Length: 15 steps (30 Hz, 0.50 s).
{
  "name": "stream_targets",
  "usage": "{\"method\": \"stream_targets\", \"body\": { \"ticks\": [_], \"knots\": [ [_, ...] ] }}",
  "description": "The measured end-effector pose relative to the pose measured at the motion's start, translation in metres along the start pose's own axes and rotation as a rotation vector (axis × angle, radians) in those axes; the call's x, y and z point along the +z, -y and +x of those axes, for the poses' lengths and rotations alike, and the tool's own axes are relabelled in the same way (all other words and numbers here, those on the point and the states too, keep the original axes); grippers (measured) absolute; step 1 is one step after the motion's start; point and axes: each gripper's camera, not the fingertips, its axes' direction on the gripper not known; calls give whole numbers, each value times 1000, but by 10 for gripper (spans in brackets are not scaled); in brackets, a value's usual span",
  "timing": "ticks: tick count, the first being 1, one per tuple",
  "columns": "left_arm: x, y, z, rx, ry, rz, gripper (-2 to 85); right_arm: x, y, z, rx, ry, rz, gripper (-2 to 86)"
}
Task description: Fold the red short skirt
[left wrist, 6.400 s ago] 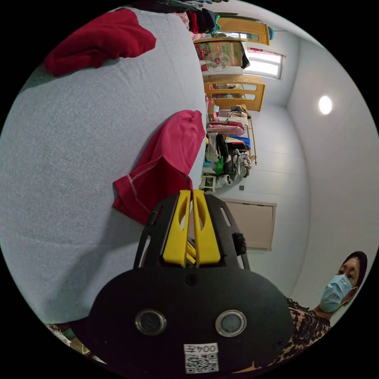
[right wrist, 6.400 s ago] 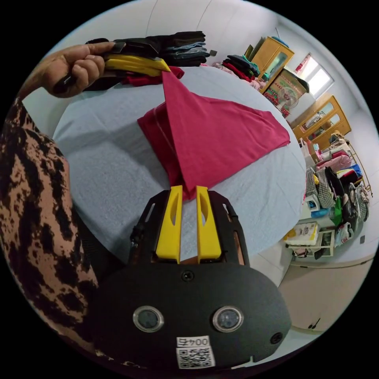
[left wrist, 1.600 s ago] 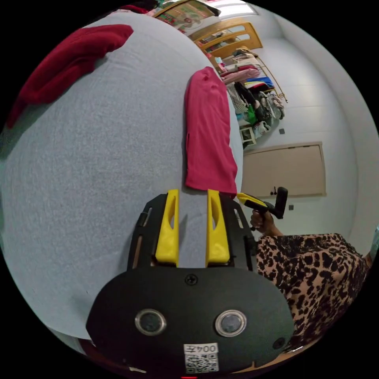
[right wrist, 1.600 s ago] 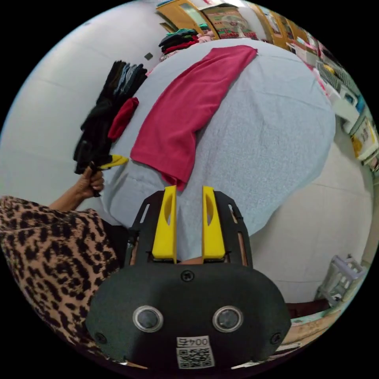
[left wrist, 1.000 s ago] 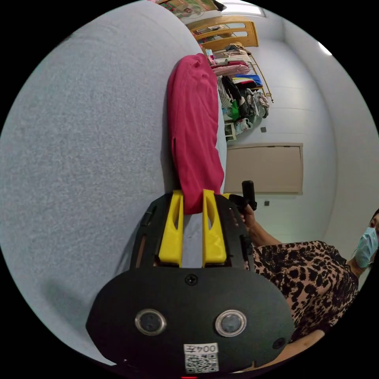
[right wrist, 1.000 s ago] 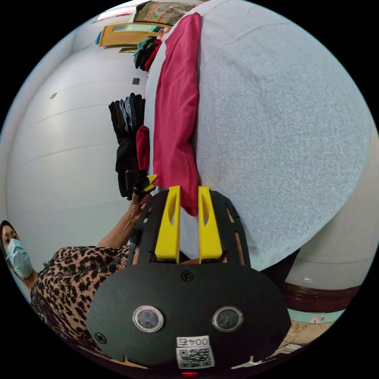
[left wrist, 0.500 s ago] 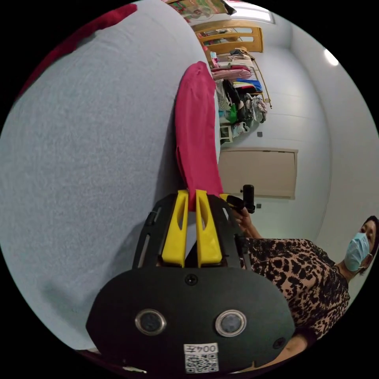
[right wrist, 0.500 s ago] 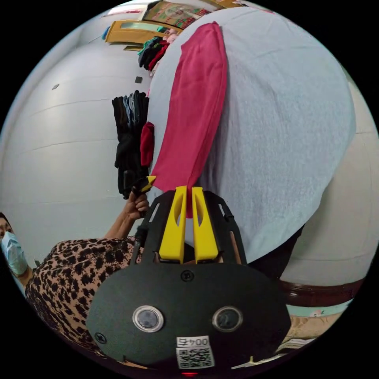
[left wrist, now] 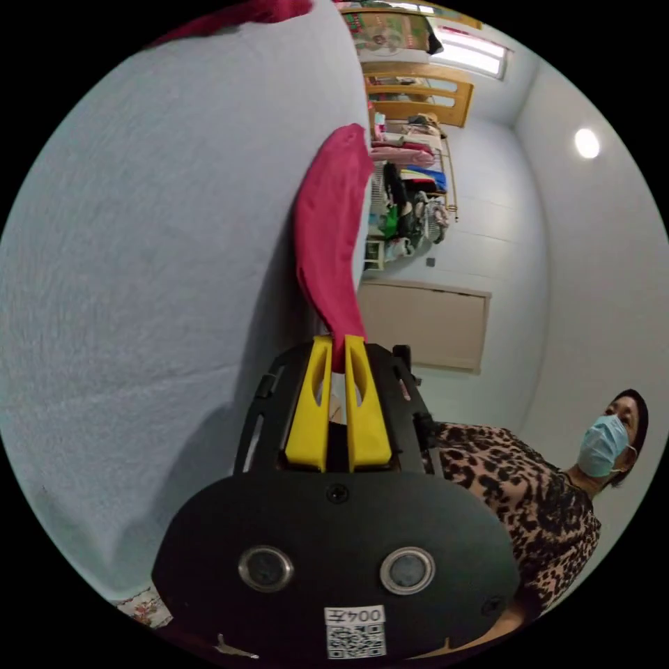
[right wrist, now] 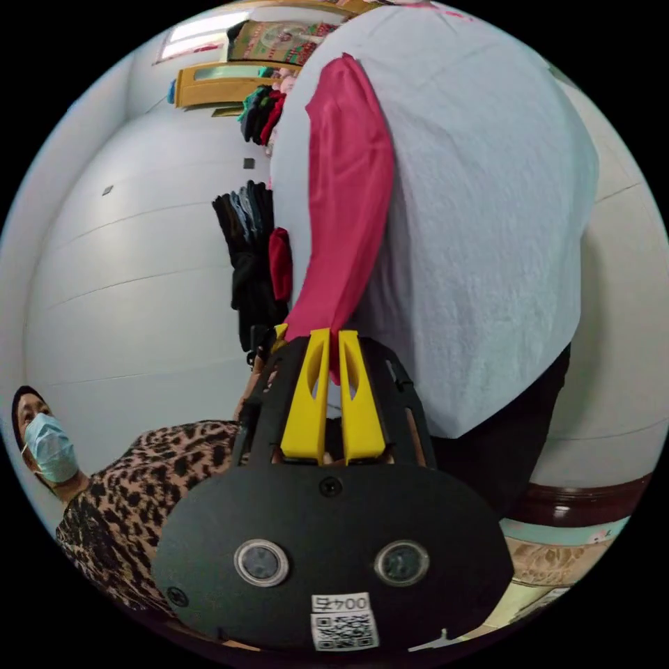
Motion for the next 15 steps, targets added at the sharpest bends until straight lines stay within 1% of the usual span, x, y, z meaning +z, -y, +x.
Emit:
{"method": "stream_targets", "body": {
  "ticks": [2, 6, 9, 11, 15],
  "knots": [
    [-6, 12, 32, 40, -45, 20, 32, -25, 13, -37, -29, 64, 45, 31],
    [-9, 51, 85, 110, -73, 29, 33, -58, 51, -91, -74, 100, 103, 32],
    [-2, 100, 120, 158, -85, 30, 33, -78, 102, -128, -120, 79, 123, 32],
    [10, 143, 136, 170, -43, 30, 33, -90, 150, -148, -131, 52, 136, 32],
    [36, 208, 143, 157, 6, 48, 32, -96, 232, -164, -135, -12, 133, 33]
  ]
}}
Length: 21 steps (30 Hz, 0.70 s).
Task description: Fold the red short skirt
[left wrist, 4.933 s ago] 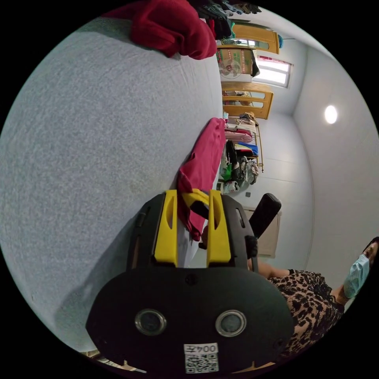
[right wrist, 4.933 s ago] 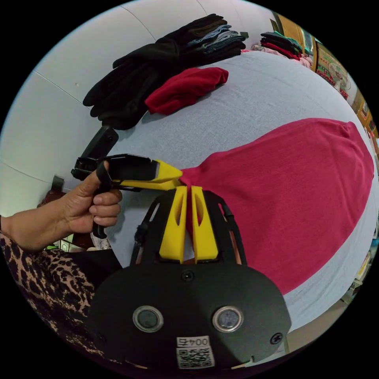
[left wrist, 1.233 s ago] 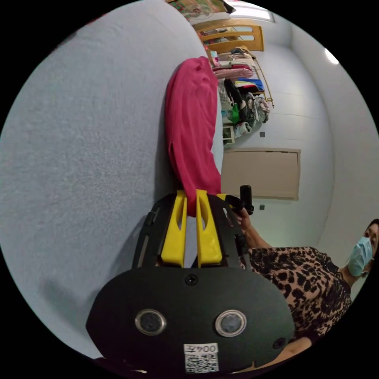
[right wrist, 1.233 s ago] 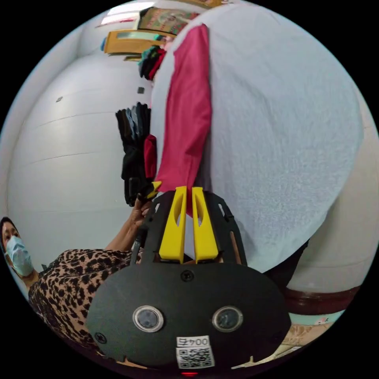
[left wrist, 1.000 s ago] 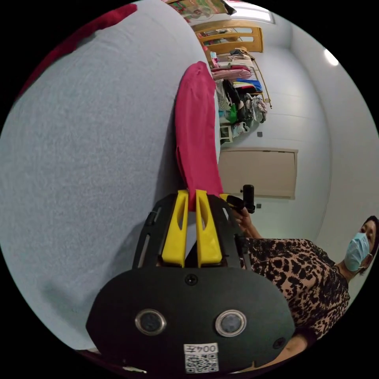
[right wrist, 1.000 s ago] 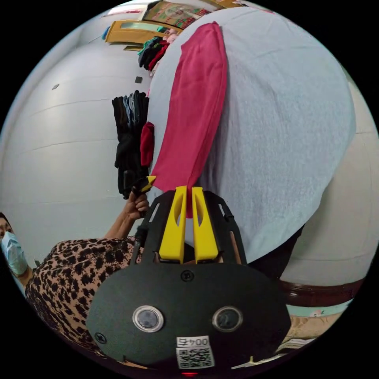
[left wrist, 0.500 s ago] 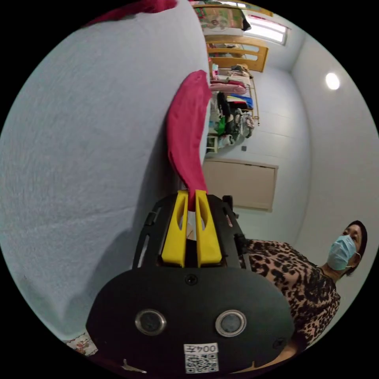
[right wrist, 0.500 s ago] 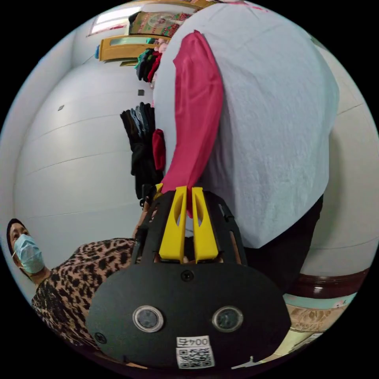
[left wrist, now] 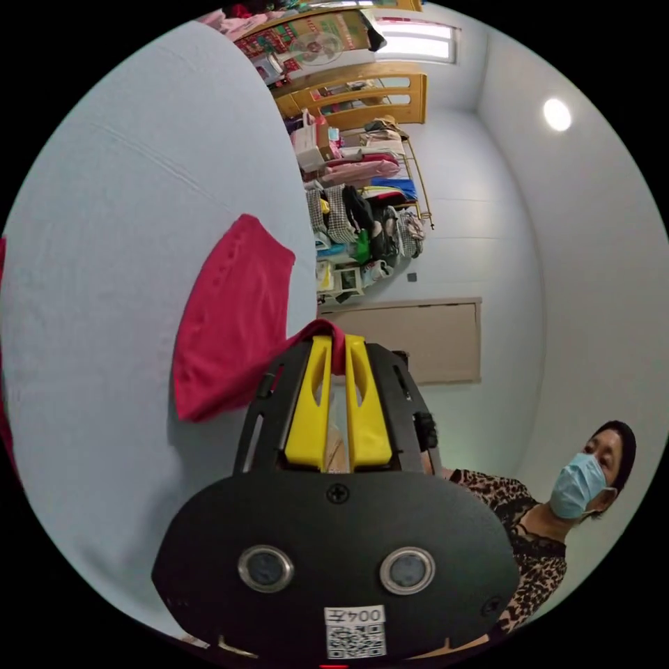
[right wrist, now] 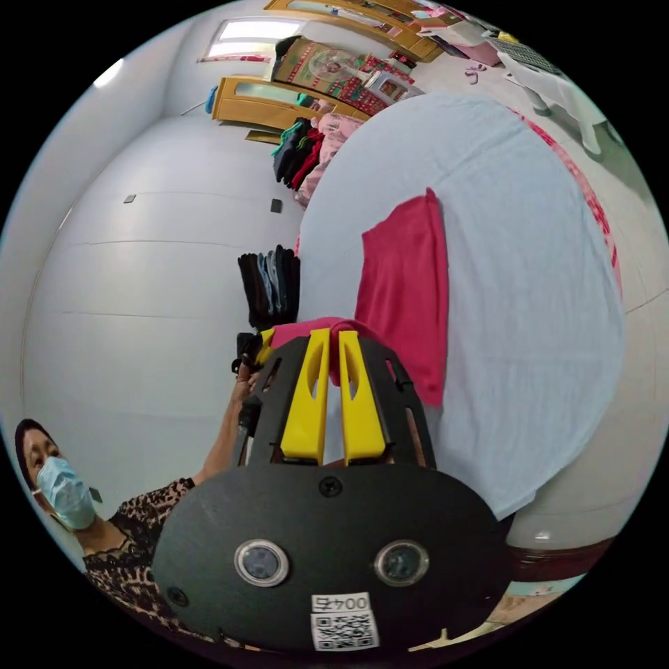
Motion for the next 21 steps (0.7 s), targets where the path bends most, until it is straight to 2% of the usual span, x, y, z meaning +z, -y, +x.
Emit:
{"method": "stream_targets", "body": {
  "ticks": [6, 11, 15, 17, 21],
  "knots": [
    [53, 80, -41, -95, 91, 26, 30, 39, 120, 21, 54, -96, -30, 34],
    [84, 110, -84, -176, 124, 65, 27, 80, 183, 48, 125, -41, -82, 54],
    [85, 111, -97, -189, 50, 163, 27, 80, 197, 42, 104, 1, 18, 92],
    [78, 105, -93, -165, 29, 224, 30, 76, 192, 27, 63, -54, 99, 102],
    [76, 82, -76, -90, 90, 199, 34, 84, 172, 0, -4, -138, 108, 101]
  ]
}}
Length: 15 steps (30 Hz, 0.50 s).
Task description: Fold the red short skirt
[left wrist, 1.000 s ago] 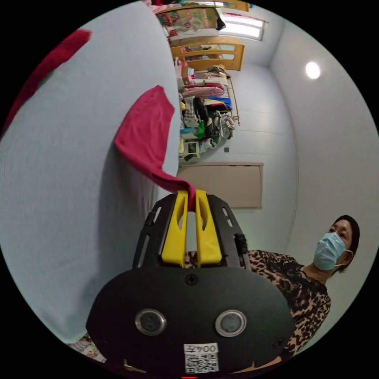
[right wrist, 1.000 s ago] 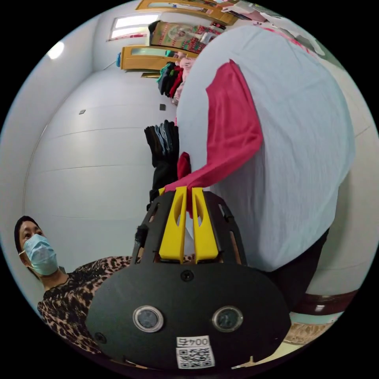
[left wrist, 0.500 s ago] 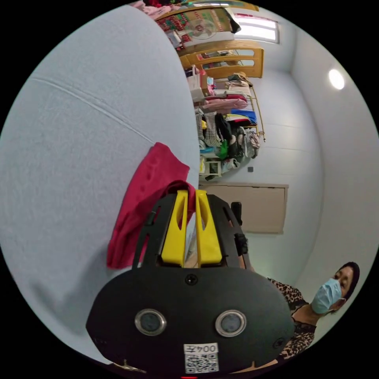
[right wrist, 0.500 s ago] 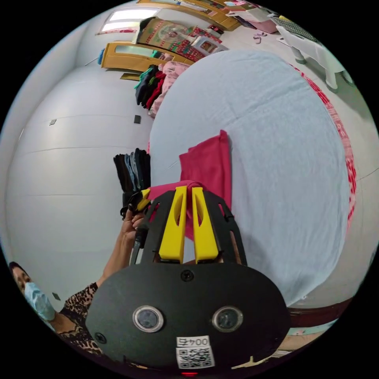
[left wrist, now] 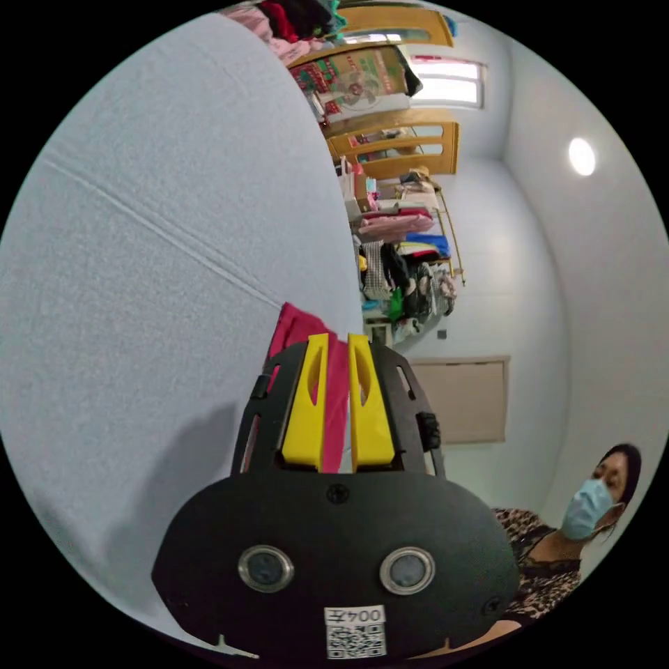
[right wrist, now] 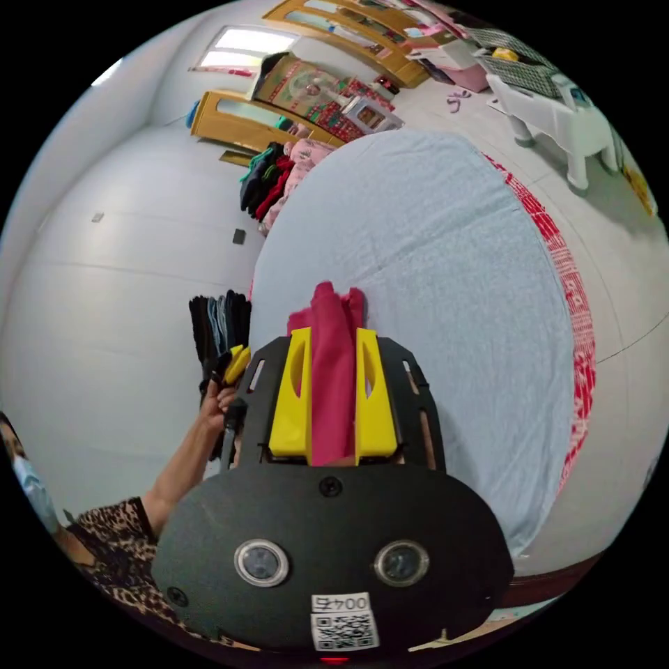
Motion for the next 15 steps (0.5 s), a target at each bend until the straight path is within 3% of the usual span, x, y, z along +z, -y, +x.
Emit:
{"method": "stream_targets", "body": {
  "ticks": [5, 11, 15],
  "knots": [
    [15, -98, 21, 189, 260, -110, 36, 46, -96, -51, -172, -184, -141, 100],
    [37, -211, 38, 374, 566, -14, 24, 98, -176, -89, -302, -360, -180, 99],
    [57, -232, 44, 424, 632, -17, 19, 122, -180, -105, -336, -372, -188, 98]
  ]
}}
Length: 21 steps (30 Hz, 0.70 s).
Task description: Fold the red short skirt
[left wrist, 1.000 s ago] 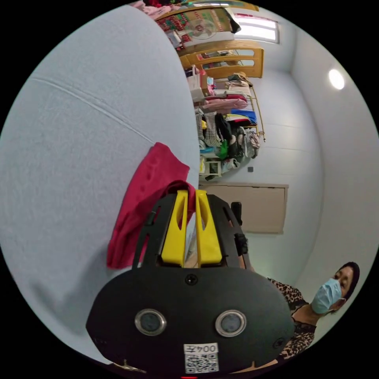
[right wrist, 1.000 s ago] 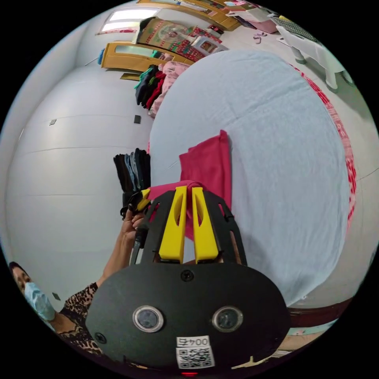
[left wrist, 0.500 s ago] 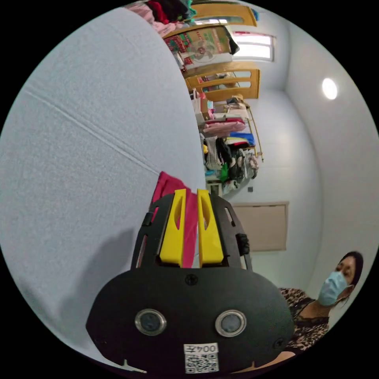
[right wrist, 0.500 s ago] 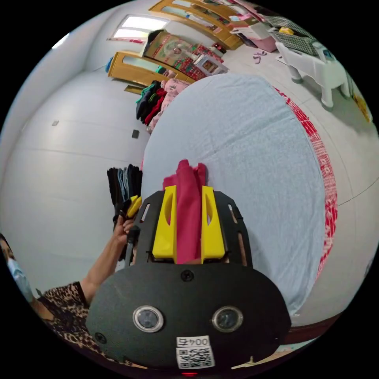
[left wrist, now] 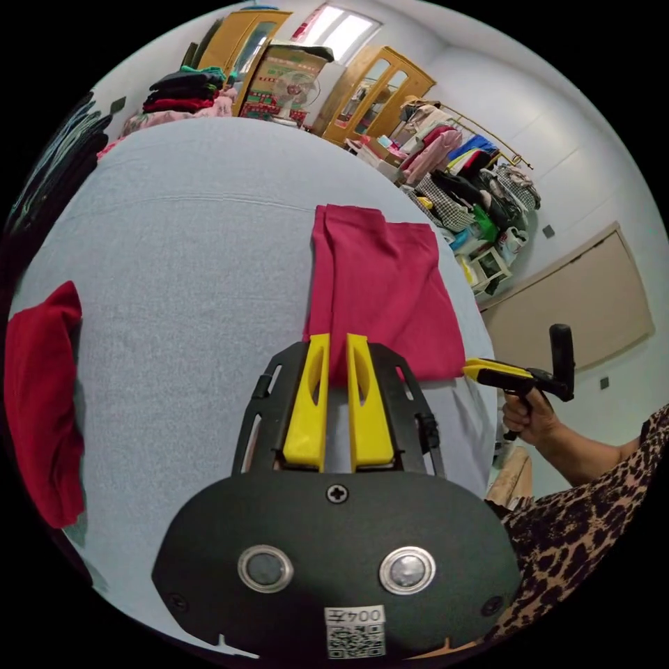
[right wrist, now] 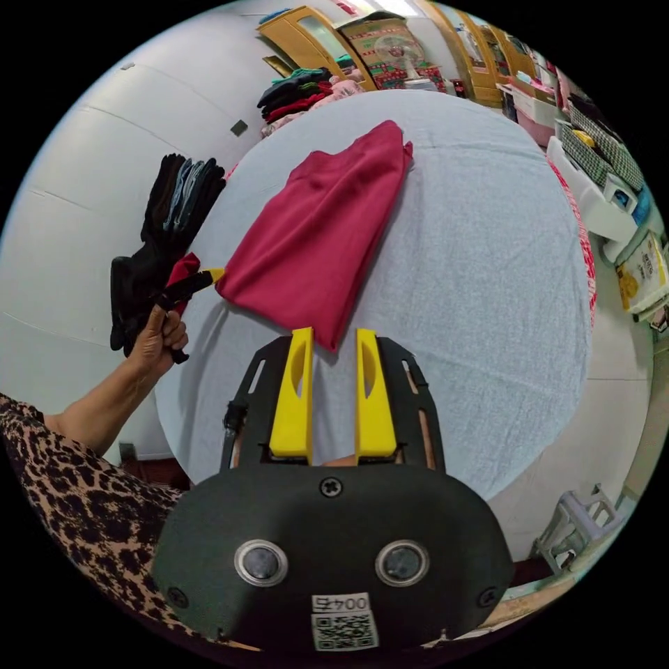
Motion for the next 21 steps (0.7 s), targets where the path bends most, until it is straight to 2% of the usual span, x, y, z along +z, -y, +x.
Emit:
{"method": "stream_targets", "body": {
  "ticks": [9, 13, 15, 19, 21],
  "knots": [
    [12, -24, 6, -37, -3, -22, 13, 26, 24, -40, -52, -38, -47, 45],
    [-13, -15, -3, -94, -8, -42, 9, -3, 40, -72, -113, -105, -2, 37],
    [-25, -14, -12, -84, -11, -39, 9, -6, 42, -71, -112, -88, -2, 37],
    [4, -31, -29, -105, -74, -145, 12, 35, 39, -48, -62, -118, -119, 42],
    [-3, -42, -42, -161, -129, -93, 15, 29, 42, -36, -10, -52, -112, 46]
  ]
}}
